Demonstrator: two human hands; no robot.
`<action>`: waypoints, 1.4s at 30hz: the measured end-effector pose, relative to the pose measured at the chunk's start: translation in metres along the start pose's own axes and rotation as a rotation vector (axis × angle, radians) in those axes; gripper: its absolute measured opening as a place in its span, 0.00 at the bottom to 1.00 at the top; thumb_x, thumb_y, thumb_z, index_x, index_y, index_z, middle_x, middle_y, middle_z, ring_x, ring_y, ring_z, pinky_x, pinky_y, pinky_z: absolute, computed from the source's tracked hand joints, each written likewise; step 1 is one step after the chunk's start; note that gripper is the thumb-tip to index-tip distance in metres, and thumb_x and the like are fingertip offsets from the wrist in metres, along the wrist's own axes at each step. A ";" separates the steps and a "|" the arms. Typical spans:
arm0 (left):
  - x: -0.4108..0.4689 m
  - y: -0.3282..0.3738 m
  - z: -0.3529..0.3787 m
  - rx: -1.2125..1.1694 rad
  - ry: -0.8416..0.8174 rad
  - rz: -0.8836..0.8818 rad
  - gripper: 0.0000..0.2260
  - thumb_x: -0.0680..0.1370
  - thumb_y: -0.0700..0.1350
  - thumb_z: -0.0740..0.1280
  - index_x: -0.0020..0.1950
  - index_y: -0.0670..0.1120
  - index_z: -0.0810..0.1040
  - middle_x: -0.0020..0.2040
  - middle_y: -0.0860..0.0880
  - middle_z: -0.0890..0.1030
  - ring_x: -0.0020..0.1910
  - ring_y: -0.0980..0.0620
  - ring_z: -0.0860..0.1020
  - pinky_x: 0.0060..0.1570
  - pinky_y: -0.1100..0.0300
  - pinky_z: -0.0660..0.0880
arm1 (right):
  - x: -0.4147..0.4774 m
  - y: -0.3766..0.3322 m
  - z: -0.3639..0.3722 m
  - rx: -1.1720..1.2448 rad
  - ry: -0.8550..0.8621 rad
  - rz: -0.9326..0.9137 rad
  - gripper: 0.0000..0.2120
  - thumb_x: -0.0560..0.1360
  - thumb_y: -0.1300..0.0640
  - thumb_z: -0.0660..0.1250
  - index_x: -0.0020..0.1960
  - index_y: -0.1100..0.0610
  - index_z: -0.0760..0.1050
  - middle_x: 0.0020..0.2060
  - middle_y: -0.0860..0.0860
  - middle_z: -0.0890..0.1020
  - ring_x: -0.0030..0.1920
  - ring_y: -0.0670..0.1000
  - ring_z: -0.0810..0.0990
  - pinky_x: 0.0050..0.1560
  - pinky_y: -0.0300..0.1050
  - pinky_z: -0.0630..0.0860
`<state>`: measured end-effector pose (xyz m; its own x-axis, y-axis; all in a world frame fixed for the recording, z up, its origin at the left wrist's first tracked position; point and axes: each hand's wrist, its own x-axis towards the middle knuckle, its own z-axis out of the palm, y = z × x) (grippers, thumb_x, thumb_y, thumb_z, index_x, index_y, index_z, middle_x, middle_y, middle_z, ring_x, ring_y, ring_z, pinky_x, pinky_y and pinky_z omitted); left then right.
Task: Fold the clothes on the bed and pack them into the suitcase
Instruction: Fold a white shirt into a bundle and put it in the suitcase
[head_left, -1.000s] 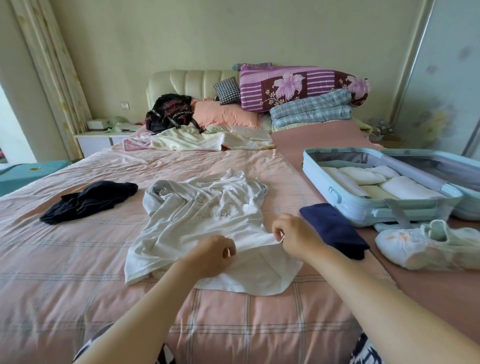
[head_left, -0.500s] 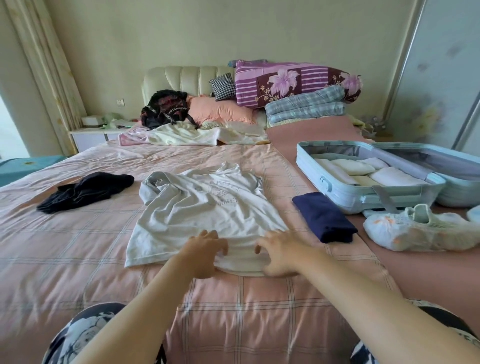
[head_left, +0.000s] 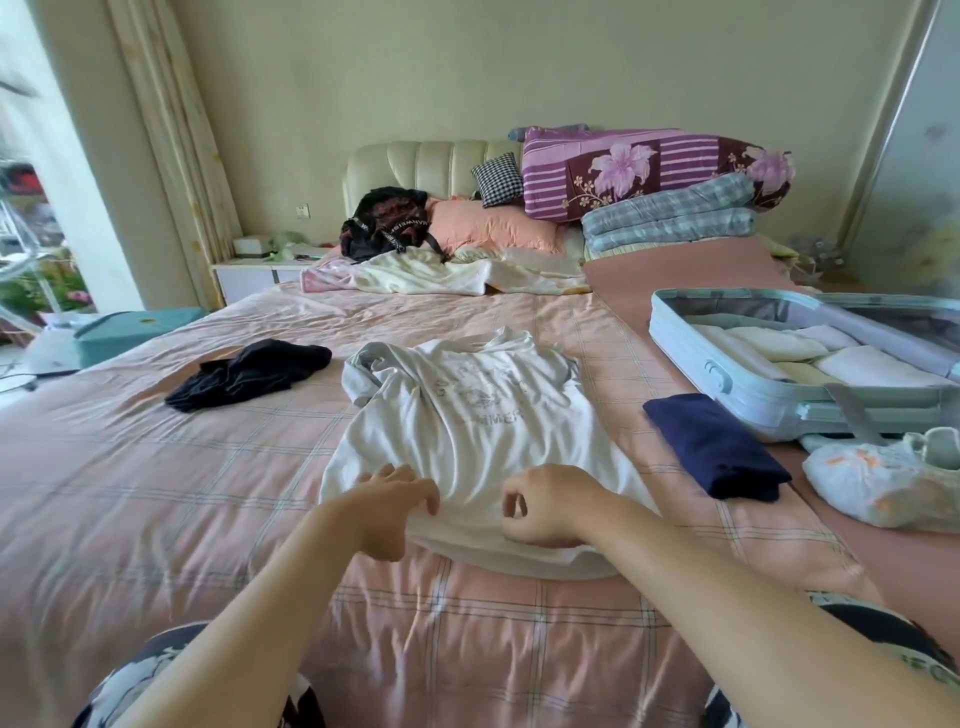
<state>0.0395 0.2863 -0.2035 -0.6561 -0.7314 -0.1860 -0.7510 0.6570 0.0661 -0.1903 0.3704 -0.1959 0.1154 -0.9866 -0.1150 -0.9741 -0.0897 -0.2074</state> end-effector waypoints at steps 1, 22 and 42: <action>-0.002 -0.010 0.003 0.027 0.061 -0.023 0.23 0.71 0.36 0.66 0.60 0.59 0.71 0.58 0.56 0.68 0.60 0.53 0.66 0.64 0.56 0.65 | 0.005 -0.009 0.002 0.032 0.025 -0.034 0.16 0.72 0.39 0.66 0.54 0.47 0.79 0.46 0.42 0.78 0.47 0.47 0.78 0.47 0.45 0.76; -0.027 -0.054 -0.019 -0.696 0.480 -0.166 0.06 0.75 0.43 0.63 0.39 0.50 0.77 0.34 0.53 0.75 0.36 0.50 0.72 0.31 0.68 0.65 | 0.069 -0.063 0.015 0.379 0.112 -0.037 0.26 0.82 0.42 0.59 0.29 0.53 0.64 0.28 0.49 0.70 0.33 0.51 0.71 0.37 0.48 0.65; -0.043 -0.061 0.016 -0.143 0.502 0.144 0.14 0.69 0.46 0.71 0.34 0.58 0.67 0.36 0.58 0.71 0.36 0.59 0.69 0.36 0.61 0.68 | 0.057 -0.055 0.028 -0.236 0.637 -0.694 0.05 0.65 0.61 0.67 0.38 0.53 0.73 0.41 0.52 0.71 0.41 0.52 0.68 0.44 0.45 0.63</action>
<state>0.1152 0.2806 -0.2151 -0.6817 -0.6561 0.3238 -0.6301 0.7514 0.1961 -0.1250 0.3226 -0.2180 0.6201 -0.5862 0.5214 -0.7508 -0.6362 0.1778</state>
